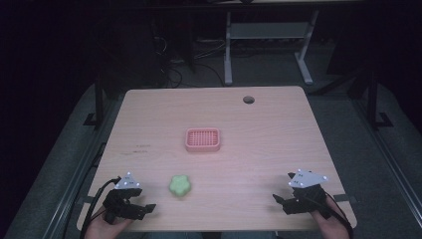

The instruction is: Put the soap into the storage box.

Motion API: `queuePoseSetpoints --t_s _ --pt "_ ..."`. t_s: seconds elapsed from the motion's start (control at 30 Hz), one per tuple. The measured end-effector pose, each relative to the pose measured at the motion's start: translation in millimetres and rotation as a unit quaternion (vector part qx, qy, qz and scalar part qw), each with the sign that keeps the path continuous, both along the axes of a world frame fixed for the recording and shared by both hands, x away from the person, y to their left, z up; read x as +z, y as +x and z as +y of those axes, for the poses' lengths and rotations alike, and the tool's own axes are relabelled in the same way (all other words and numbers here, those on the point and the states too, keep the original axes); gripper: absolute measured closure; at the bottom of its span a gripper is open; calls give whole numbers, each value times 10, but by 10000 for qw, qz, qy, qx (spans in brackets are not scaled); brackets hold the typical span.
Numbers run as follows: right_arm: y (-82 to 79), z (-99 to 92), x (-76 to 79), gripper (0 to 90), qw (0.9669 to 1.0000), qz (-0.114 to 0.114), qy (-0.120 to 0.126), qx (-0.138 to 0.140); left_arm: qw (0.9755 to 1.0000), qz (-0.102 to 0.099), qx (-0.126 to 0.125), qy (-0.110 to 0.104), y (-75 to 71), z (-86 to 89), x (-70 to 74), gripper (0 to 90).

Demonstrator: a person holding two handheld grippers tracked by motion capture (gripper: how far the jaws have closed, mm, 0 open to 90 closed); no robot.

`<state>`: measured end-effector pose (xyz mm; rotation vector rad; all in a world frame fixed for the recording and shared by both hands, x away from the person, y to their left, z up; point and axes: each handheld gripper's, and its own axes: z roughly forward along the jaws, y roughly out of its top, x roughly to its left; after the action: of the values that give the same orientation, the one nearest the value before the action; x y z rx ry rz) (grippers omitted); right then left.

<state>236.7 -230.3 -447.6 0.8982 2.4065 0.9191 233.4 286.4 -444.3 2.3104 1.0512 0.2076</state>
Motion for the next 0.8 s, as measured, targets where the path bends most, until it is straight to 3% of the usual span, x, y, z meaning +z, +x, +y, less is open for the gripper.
queuePoseSetpoints --t_s 0.33,0.5,0.57,0.8 --pt "-1 1 4 139 10000 -51 -41 40 9999 17 -80 76 -2 -58 1 216" --pt "-5 1 5 138 10000 -50 -33 28 9999 -46 -99 49 1 -97 32 212" --pt "-1 -3 -2 139 10000 -40 -47 23 9997 -122 -148 137 -5 -141 54 212" --pt "-18 -2 1 139 10000 -23 7 -21 9997 -104 -194 68 22 -214 93 213"
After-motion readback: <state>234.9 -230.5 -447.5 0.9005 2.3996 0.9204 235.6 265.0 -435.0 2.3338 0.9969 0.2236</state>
